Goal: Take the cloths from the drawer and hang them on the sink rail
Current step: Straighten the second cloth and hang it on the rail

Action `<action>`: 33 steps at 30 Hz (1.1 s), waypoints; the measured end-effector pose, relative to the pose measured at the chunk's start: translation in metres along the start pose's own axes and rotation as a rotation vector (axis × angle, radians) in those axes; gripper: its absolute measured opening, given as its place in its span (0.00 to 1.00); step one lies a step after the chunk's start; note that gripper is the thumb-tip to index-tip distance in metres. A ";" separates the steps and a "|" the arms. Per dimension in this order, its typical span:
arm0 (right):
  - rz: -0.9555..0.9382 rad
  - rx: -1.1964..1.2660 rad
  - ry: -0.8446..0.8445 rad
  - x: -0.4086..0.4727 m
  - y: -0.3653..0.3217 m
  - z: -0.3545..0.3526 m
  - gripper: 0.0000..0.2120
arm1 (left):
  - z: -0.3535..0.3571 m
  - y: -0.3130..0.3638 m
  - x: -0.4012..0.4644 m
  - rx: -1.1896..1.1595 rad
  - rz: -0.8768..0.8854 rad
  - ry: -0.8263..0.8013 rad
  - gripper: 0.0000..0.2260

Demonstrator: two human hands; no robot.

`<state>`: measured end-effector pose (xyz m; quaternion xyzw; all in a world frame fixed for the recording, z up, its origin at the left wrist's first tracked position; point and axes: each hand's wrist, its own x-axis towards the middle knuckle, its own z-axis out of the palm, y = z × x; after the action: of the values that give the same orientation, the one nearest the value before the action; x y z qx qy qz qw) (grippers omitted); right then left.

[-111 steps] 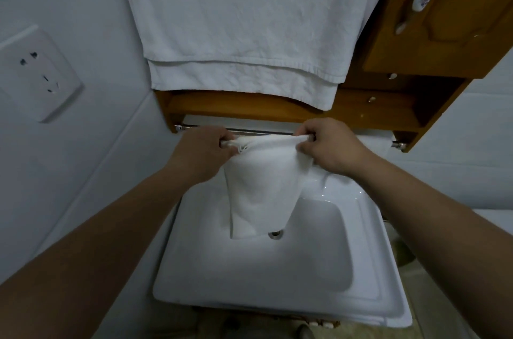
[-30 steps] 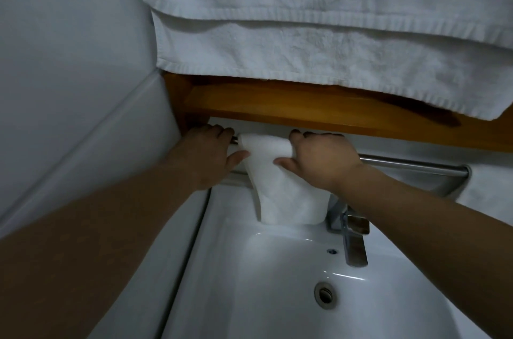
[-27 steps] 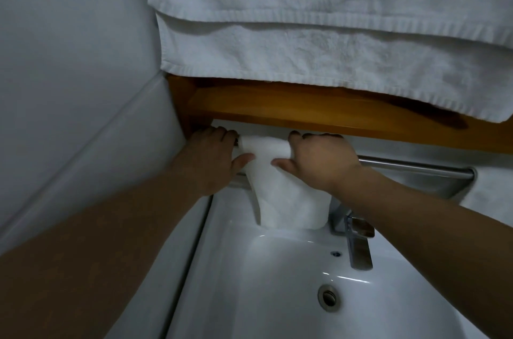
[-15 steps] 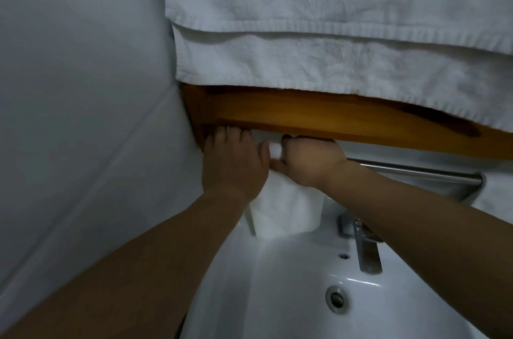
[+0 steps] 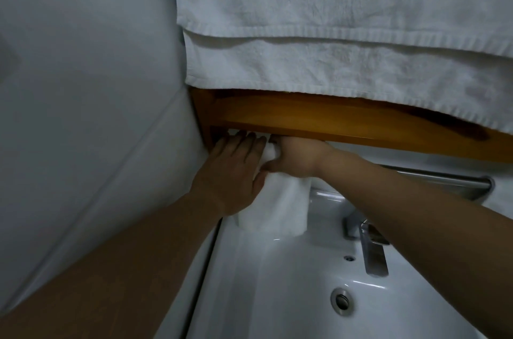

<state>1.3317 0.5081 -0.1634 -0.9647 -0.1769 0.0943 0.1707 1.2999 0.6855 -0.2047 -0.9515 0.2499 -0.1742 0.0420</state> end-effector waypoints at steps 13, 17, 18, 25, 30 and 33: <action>0.083 -0.426 0.293 -0.082 0.089 0.002 0.38 | 0.001 0.043 0.043 -0.027 0.023 -0.086 0.25; 0.095 -0.518 0.315 -0.092 0.098 0.000 0.33 | 0.009 0.037 0.050 0.056 0.108 -0.028 0.27; 0.090 -0.536 0.342 -0.092 0.099 0.001 0.33 | 0.009 0.034 0.051 0.060 0.138 -0.013 0.28; 0.075 -0.567 0.469 -0.088 0.103 0.013 0.32 | 0.005 0.004 0.076 0.106 0.438 -0.085 0.30; 0.081 -0.544 0.525 -0.087 0.103 0.017 0.33 | -0.005 0.002 0.092 0.053 0.489 -0.377 0.32; 0.087 -0.558 0.526 -0.087 0.103 0.017 0.34 | -0.012 0.005 0.098 -0.087 0.342 -0.597 0.35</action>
<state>1.2794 0.3906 -0.2058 -0.9719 -0.1049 -0.2010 -0.0632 1.3732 0.6329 -0.1642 -0.9057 0.3898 0.1322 0.1014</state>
